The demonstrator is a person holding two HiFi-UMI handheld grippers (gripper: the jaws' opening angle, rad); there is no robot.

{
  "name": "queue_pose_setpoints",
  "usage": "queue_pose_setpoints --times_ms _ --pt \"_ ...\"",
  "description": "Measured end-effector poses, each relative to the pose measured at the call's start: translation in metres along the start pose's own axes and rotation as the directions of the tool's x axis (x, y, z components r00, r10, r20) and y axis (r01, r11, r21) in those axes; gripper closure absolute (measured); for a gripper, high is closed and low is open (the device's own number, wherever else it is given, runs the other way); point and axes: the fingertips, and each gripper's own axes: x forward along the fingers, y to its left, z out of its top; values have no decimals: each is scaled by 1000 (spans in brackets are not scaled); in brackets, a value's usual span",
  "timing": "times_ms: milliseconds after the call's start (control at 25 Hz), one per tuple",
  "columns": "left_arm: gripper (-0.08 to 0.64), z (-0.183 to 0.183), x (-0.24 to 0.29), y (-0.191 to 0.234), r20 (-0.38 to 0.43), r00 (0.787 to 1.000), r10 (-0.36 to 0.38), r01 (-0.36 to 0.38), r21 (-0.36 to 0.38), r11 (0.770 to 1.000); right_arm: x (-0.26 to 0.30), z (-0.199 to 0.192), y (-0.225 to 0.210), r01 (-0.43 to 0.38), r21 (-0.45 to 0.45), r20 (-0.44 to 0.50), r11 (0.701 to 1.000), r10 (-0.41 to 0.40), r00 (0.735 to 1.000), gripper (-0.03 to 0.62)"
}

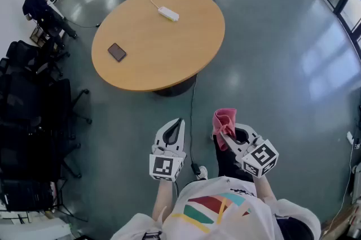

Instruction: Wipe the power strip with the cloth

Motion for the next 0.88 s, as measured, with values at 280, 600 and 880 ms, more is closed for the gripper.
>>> queue_pose_setpoints --times_ms 280,600,880 --pt "534 -11 161 57 -134 987 84 -76 67 995 51 36 -166 -48 114 36 992 44 998 552" --pt "534 39 275 95 25 984 174 -174 19 985 98 75 -296 -69 -4 -53 998 68 996 552" --pt "531 43 328 173 56 961 270 -273 73 959 179 98 -347 -135 -36 -78 990 132 988 552"
